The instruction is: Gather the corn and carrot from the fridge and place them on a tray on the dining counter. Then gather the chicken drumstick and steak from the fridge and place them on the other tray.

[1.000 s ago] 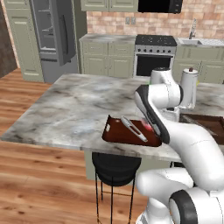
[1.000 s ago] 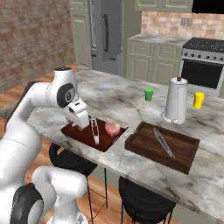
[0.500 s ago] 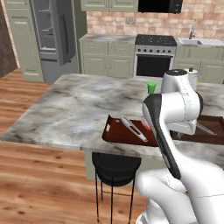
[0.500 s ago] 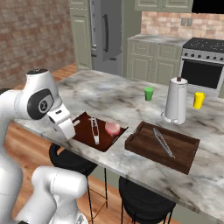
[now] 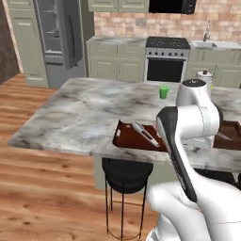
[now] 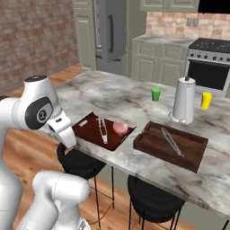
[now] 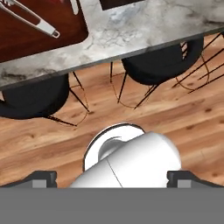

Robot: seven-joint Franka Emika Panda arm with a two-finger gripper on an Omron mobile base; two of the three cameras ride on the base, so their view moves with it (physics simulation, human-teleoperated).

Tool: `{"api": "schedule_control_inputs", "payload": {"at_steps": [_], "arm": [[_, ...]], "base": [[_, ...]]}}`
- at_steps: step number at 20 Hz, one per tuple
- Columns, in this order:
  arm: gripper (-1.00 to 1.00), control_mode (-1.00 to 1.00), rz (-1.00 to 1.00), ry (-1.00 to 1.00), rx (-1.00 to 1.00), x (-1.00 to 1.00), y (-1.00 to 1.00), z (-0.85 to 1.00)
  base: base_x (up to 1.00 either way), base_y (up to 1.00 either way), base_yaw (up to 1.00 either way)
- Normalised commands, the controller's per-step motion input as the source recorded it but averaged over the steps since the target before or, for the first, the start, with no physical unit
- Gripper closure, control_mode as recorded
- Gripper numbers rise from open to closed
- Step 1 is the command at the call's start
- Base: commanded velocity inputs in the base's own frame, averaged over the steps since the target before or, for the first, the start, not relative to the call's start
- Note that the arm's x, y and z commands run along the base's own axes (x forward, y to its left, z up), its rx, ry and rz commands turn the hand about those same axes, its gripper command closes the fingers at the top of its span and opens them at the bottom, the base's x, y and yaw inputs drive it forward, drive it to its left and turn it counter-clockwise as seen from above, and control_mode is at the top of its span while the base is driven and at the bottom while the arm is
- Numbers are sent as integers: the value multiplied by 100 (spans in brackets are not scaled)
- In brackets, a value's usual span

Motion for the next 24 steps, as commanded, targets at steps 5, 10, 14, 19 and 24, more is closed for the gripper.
{"api": "schedule_control_inputs", "payload": {"at_steps": [5,10,14,19,24], "arm": [[-100,100,0,0,0,0,0,0],[-100,100,0,0,0,0,0,0],[-100,100,0,0,0,0,0,0],[-100,100,0,0,0,0,0,0],[-100,100,0,0,0,0,0,0]], "base": [[-36,99,-5],[23,100,-7],[61,100,-10],[79,100,-13],[73,100,-10]]}}
